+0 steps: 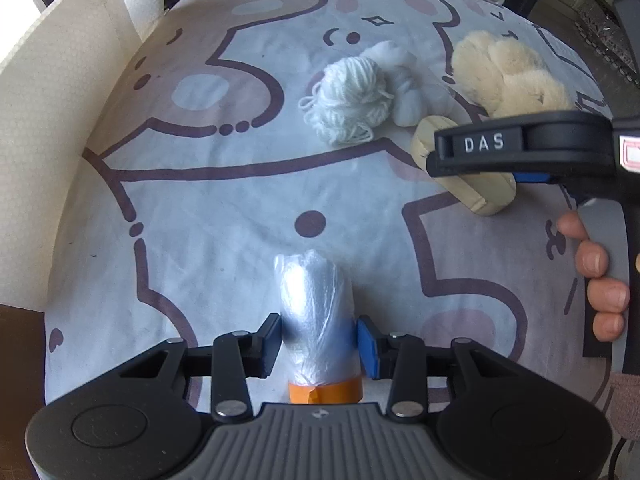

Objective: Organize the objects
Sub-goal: 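Grasp the plastic bag roll with the left tool while the right tool grasps the wooden block, then lift the wooden block with the right tool and turn it upright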

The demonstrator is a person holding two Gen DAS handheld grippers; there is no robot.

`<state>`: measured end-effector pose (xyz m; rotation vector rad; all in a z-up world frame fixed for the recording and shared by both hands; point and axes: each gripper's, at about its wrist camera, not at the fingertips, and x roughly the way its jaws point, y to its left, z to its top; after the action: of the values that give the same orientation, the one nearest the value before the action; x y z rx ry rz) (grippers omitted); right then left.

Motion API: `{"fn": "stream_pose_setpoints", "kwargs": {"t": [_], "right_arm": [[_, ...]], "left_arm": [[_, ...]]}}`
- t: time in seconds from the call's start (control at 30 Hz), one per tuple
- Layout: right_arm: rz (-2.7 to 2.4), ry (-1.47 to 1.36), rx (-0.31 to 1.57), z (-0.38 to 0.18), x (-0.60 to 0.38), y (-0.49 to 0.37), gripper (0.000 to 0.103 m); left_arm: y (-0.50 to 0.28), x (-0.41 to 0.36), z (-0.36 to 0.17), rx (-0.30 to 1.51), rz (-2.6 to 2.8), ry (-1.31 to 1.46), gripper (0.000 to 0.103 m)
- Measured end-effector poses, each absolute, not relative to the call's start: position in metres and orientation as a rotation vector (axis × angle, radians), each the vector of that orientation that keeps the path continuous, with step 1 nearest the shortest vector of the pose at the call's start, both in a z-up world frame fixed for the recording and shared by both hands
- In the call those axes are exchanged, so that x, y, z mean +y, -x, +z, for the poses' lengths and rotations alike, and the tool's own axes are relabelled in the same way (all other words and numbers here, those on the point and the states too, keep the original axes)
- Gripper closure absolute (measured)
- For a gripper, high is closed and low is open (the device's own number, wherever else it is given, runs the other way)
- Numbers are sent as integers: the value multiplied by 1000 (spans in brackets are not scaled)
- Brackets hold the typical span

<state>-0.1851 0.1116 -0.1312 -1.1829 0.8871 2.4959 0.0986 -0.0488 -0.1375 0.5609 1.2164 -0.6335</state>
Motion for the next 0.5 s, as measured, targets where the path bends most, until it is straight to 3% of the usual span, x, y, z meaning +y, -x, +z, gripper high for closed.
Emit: {"fn": "stream_pose_setpoints", "kwargs": {"t": [0.17, 0.33, 0.5], "right_arm": [[2486, 1245, 763, -130, 103, 191, 40], [2478, 1289, 754, -127, 101, 189, 50], [2460, 1300, 792, -122, 99, 183, 53]], "left_arm": [[-106, -47, -135, 1179, -607, -583, 61], [-110, -47, -132, 1159, -605, -588, 61], [-110, -48, -129, 1147, -619, -587, 61]]}}
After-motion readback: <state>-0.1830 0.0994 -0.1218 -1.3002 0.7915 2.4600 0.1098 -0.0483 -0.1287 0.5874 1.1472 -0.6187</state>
